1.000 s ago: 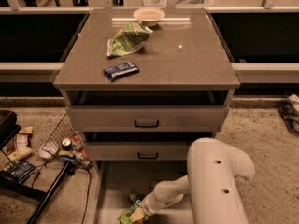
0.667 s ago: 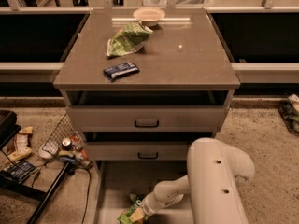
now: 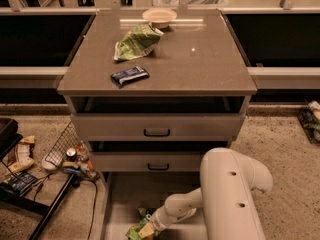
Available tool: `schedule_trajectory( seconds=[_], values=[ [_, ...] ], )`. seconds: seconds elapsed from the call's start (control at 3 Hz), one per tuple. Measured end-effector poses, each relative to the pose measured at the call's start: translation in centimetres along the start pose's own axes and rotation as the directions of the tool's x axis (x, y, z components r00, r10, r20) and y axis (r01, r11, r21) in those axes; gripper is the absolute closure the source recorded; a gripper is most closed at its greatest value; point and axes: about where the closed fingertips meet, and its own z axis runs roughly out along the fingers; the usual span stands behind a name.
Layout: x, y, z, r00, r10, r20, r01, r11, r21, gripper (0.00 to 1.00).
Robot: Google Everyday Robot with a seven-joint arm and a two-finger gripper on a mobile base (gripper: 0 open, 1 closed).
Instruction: Pick green rice chip bag from bottom drawer and place on counter
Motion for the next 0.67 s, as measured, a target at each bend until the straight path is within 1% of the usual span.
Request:
schedule_trajectory(
  seconds=[0.33, 0.67],
  values=[
    [0.00, 0.00, 0.00, 1.000, 0.000, 0.000, 0.000, 1.0000, 0.000, 0.04],
    [0.05, 0.07, 0.07, 1.000, 0.000, -0.001, 0.000, 1.0000, -0.001, 0.00]
  ],
)
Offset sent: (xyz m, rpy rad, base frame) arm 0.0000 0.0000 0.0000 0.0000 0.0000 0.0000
